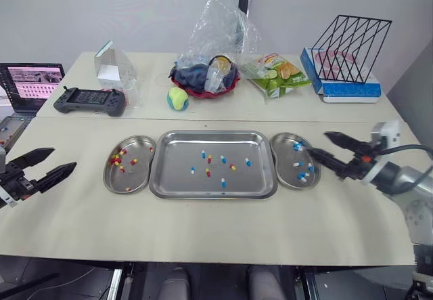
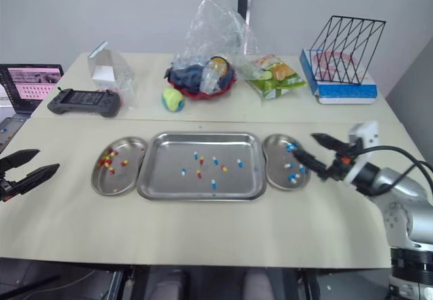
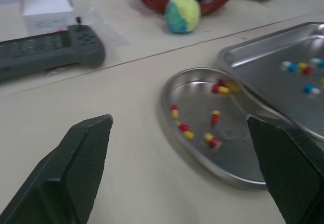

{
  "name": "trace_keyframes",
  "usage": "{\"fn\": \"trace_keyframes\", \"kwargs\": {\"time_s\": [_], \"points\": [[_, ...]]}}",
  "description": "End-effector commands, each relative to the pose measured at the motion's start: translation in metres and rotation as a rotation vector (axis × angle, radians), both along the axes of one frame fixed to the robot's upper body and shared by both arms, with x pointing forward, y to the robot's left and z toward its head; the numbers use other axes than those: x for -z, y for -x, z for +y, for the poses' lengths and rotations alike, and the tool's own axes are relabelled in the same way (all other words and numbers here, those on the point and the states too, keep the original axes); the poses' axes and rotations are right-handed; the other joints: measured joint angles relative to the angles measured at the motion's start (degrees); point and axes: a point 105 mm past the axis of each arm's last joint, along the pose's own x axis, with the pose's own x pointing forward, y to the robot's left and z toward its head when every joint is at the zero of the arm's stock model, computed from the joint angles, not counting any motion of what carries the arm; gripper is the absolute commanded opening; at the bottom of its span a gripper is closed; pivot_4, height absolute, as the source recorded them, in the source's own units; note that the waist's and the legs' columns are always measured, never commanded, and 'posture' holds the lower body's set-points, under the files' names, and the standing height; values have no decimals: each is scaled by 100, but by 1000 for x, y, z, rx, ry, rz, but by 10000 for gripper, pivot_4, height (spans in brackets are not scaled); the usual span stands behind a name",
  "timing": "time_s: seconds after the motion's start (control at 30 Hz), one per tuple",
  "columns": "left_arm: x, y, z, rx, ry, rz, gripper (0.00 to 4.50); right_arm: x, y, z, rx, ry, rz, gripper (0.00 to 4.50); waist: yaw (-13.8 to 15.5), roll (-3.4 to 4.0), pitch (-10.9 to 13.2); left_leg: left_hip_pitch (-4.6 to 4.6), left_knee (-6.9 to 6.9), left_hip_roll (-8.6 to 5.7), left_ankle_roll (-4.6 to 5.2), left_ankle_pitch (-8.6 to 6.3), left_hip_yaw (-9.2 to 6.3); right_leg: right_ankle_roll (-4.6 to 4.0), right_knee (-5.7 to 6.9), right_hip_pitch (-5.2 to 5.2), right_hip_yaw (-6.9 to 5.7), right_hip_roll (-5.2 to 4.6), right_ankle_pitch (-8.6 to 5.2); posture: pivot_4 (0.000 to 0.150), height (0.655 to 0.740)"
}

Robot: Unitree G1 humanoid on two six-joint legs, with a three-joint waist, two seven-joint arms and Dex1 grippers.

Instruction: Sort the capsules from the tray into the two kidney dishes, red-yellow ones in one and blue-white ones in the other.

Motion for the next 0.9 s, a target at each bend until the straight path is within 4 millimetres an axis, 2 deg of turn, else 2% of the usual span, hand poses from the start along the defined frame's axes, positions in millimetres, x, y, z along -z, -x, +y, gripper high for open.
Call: {"fn": "trace_keyframes", "kwargs": {"time_s": [0.03, 0.1, 0.17, 0.33, 0.43, 0.5, 0.57, 0.67, 0.9], "points": [[-26, 9, -6, 61, 30, -21, 44596, -16, 9, 44, -146, -39, 15, 45000, 0, -1, 0, -1, 0, 0, 0, 0, 0, -1, 0, 0, 0, 0, -1, 1500, 7380], [-27, 11, -17, 107, 57, -10, 44596, -13, 9, 75, -230, -1, 31, 45000, -7, -1, 1, -2, 0, 2, 0, 0, 0, -1, 0, -1, 0, 0, -1, 1500, 7380], [-27, 12, -30, 146, 65, -6, 44596, -17, 4, 110, -268, 43, -36, 45000, -6, -1, 1, -1, 0, 3, 0, 0, 0, -3, 4, -3, -1, 1, -2, 1500, 7380], [-26, 19, -48, 181, 62, 15, 44596, -28, -11, 153, -188, 48, -100, 45000, 8, -3, 0, -9, -1, 3, 1, -1, 0, -3, 2, -12, -1, 1, -1, 1500, 7380], [-28, 22, -52, 180, 62, 12, 44596, -13, -15, 179, -172, 177, -84, 45000, 17, -4, 0, -15, -3, 3, 0, 0, -1, -4, 11, -28, -2, 2, -1, 1500, 7380], [-29, 22, -51, 163, 56, -3, 44596, -5, -18, 195, -154, 137, -16, 45000, 15, -5, -1, -16, -3, 3, 0, 0, -1, -5, 17, -34, -3, 2, -1, 1500, 7380], [-32, 21, -52, 154, 53, -20, 44596, 4, -18, 205, -145, 135, 60, 45000, 2, -5, -1, -12, -4, 3, 0, 0, -1, -7, 28, -36, -3, 2, -2, 1500, 7380], [-37, 20, -58, 165, 55, -34, 44596, 16, -15, 223, -177, 172, 80, 45000, 8, -7, -2, -18, -4, 2, -2, 1, 0, -7, 56, -56, -3, 2, -2, 1500, 7380], [-38, 20, -62, 167, 59, -36, 44596, 30, -22, 242, -131, 222, 81, 45000, -38, -9, -3, -16, -5, 3, -3, 2, 2, -15, 74, -80, -3, 2, -6, 1500, 7380]]}}
